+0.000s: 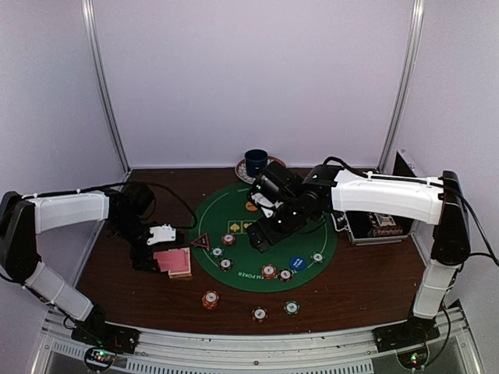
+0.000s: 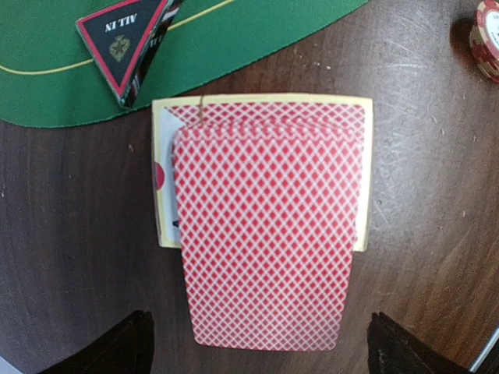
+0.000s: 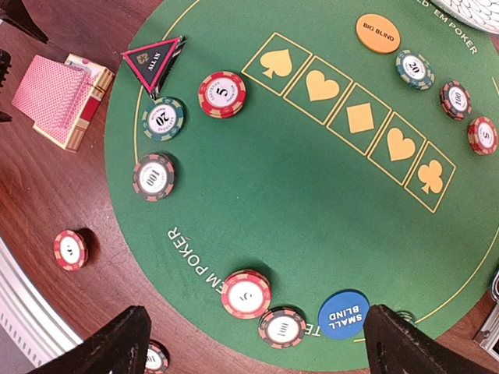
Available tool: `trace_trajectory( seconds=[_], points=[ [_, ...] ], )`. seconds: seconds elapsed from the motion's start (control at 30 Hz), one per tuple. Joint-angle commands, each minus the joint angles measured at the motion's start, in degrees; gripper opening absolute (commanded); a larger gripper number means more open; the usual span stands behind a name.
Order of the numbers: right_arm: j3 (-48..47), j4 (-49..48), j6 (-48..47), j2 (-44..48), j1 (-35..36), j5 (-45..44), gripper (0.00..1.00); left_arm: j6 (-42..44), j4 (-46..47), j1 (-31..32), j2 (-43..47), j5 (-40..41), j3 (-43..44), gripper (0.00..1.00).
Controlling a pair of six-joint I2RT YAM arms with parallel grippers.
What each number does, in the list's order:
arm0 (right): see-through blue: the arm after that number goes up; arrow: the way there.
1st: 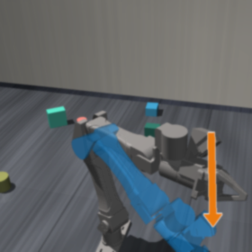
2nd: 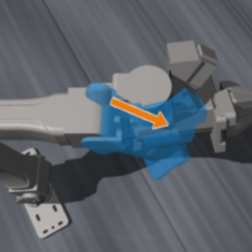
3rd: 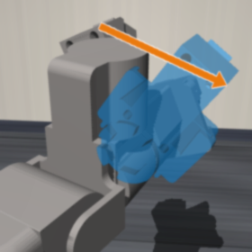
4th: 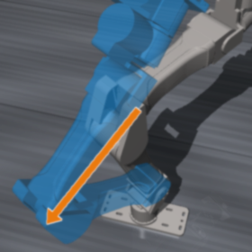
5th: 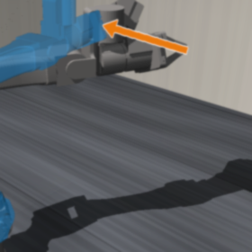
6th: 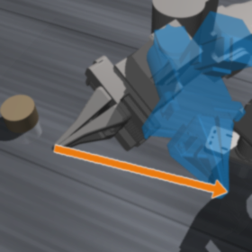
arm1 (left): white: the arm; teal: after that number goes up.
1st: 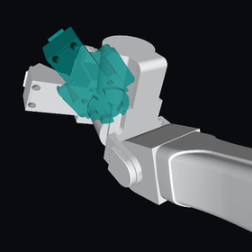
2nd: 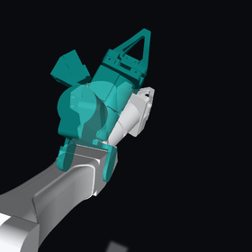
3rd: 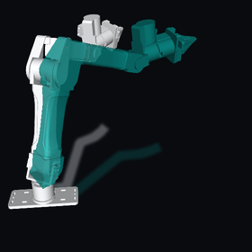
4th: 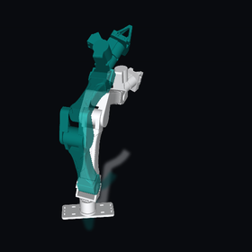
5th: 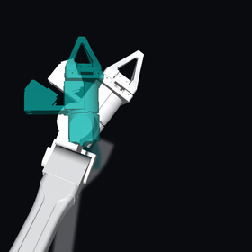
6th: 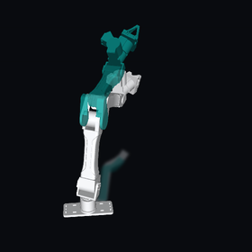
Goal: Distribute texas hold em gaming equipment
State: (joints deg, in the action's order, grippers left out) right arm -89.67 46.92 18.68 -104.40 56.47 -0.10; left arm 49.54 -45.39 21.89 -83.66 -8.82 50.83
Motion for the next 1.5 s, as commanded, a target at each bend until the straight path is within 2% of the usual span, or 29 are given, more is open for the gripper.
trace_trajectory(
  seconds=[0.0, 0.63, 1.47],
  points=[
    [-0.56, 0.41, 0.95, 1.68, -0.31, -0.89, 1.0, 2.05, 2.22, 1.06, -0.6, 0.73, -0.63, 0.98],
    [0.5, 0.57, 0.83, 2.16, -0.31, -0.48, 0.99, 2.14, 2.65, 2.25, -4.24, 1.0, 0.5, 0.97],
    [1.9, -0.5, 2.11, 3.44, -0.57, -0.14, 1.0, 3.31, 9.46, 2.54, -7.31, 1.25, -2.79, 0.98]
  ],
)
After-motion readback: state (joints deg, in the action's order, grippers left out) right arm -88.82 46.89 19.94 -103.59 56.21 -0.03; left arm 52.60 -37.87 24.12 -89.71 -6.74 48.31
